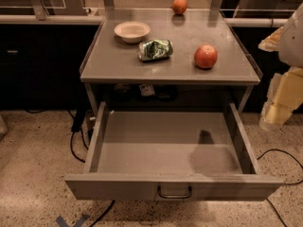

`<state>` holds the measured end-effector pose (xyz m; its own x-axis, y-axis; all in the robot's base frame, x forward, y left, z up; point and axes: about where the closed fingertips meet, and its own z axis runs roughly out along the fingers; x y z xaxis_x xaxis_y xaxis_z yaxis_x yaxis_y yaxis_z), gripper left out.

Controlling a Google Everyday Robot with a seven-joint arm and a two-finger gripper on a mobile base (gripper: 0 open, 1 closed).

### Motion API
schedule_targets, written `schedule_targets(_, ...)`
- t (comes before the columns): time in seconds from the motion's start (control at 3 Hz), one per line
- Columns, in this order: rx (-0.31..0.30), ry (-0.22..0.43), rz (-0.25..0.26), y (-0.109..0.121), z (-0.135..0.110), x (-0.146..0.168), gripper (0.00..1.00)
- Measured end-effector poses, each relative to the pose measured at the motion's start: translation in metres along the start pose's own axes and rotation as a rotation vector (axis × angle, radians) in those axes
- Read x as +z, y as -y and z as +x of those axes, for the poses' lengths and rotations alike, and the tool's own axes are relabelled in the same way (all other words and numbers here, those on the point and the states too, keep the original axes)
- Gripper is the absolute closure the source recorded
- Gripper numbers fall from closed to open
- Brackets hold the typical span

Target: Place apple into top drawer

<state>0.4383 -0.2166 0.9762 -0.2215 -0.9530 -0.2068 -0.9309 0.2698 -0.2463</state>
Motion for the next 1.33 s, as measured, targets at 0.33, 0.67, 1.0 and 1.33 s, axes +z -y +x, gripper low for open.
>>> schedule_targets(0.33,0.004,-0.003,0.004,0.004,0.000,0.007,0.00)
schedule_targets(0.67,-0.022,-0.005,0.000,0.023,-0.005,0.028,0.00)
schedule_targets(1.0,-0.059,-0.005,-0.010,0.053,-0.011,0.056,0.00)
schedule_targets(1.33,-0.139,-0.023,-0.019,0.122,-0.023,0.099,0.00)
